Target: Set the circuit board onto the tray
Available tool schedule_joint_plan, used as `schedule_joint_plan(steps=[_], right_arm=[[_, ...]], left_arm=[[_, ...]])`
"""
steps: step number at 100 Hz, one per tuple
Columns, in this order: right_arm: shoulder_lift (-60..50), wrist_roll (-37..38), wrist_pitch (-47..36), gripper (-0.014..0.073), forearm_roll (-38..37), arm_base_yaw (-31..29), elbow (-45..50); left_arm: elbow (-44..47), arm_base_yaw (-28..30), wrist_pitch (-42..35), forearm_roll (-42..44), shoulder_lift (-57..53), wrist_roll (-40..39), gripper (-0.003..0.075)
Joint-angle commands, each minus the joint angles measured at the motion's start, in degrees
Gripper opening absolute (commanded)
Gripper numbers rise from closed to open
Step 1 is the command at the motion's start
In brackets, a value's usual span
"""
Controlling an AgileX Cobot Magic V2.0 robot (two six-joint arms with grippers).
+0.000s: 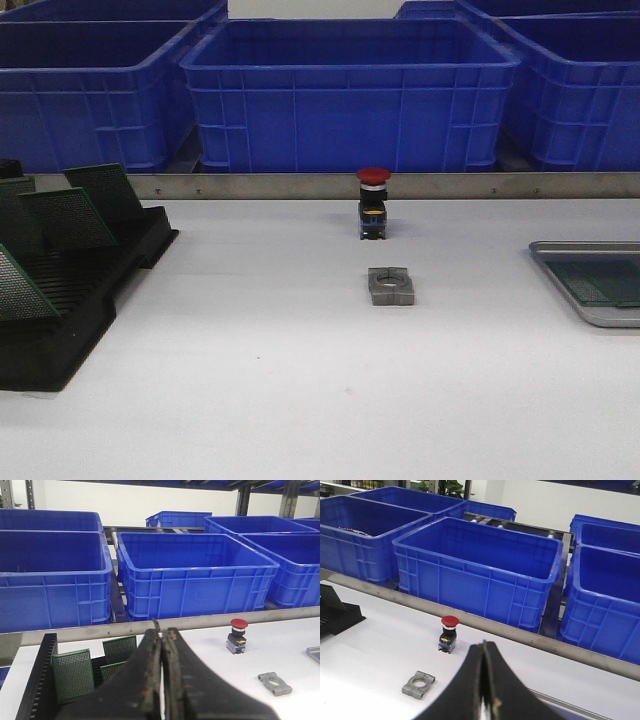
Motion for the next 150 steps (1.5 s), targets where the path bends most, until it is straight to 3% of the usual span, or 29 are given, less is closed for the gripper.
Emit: schedule_joint_plan(steps=[1, 73, 89, 98, 103, 121, 131, 146, 150], right_arm=[[0.1, -0.3, -1.2, -0.0060, 0.9, 0.0, -1.4], [0.1, -0.3, -0.1, -0.0060, 0.9, 0.0, -1.4], [0.1, -0.3, -0.1, -0.0060, 0.9, 0.0, -1.4], [0.1, -0.3, 0.0, -0.0060, 0.9, 0.0, -1.4], [0.1, -0.3, 0.0, -0.0060, 0.9, 0.0, -1.4], [0.1, -0.3, 0.1, -0.0060, 0.9, 0.0, -1.4], [0.1, -0.3, 0.1, -0.0060, 0.9, 0.0, -1.4], [0.1, -0.3, 0.1, -0.0060, 0.9, 0.0, -1.4], [0.1, -0.3, 0.1, -0.0060, 0.9, 0.0, -1.4]], left_arm=[[-1.5, 0.0, -1.6, -0.3, 0.5, -0.4, -0.0020], [-1.5, 0.0, -1.6, -0.3, 0.5, -0.4, -0.0020], [-0.4, 0.1, -6.5, 0.6, 0.5, -1.3, -0.0020], [1.3, 0.9, -9.8, 8.5, 0.5, -12.5, -0.0020], [3.0, 1.8, -10.9, 18.4, 0.1, -24.0, -0.0020], [8.8, 7.5, -11.1, 44.8, -2.2, -49.0, -0.0020], [11.5, 11.4, -10.8, 51.1, -4.5, -54.3, -0.0020], [16.0, 15.7, -10.6, 52.9, -9.5, -54.9, -0.0020], [15.8, 16.2, -4.3, 52.9, -11.5, -54.9, -0.0020]])
